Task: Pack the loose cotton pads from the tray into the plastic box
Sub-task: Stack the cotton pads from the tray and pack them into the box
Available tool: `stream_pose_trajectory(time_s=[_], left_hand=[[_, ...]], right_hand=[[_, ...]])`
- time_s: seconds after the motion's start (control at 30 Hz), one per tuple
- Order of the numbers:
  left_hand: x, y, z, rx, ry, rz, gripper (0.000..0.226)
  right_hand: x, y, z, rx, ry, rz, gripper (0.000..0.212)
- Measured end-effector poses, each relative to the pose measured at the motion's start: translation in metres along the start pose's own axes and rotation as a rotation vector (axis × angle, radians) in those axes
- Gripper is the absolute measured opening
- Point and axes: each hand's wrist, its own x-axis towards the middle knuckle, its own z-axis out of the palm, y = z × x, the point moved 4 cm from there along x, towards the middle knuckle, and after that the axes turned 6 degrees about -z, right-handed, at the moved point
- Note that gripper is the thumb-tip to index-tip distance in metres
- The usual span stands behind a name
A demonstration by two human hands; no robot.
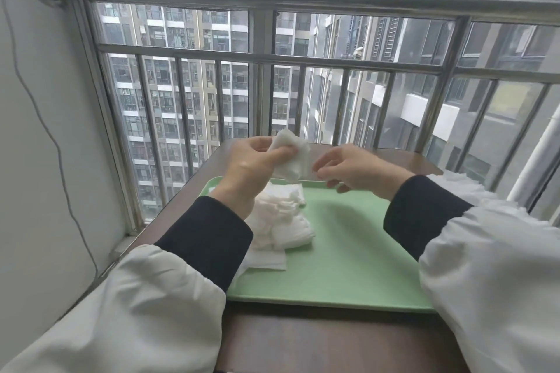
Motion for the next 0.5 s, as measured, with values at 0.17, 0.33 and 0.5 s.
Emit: stream_pose_trajectory(time_s=[0.17, 0.33, 0.5], left_hand=[[0.005, -0.006, -0.003, -0.053, 0.075, -0.033, 0.032], [0.008, -0.008, 0.0, -0.048, 0.055, -0.023, 0.023], [0.009, -0.009, 0.0, -0.017, 0.049, -0.019, 0.026]], right_hand=[[0.022, -0.018, 0.036, -0.31, 0.02, -0.119, 0.03], [0.03, -0.018, 0.051, -0.446, 0.017, -0.041, 0.021], [0.028, -0.018, 0.053, -0.351, -0.098, 0.018, 0.013]])
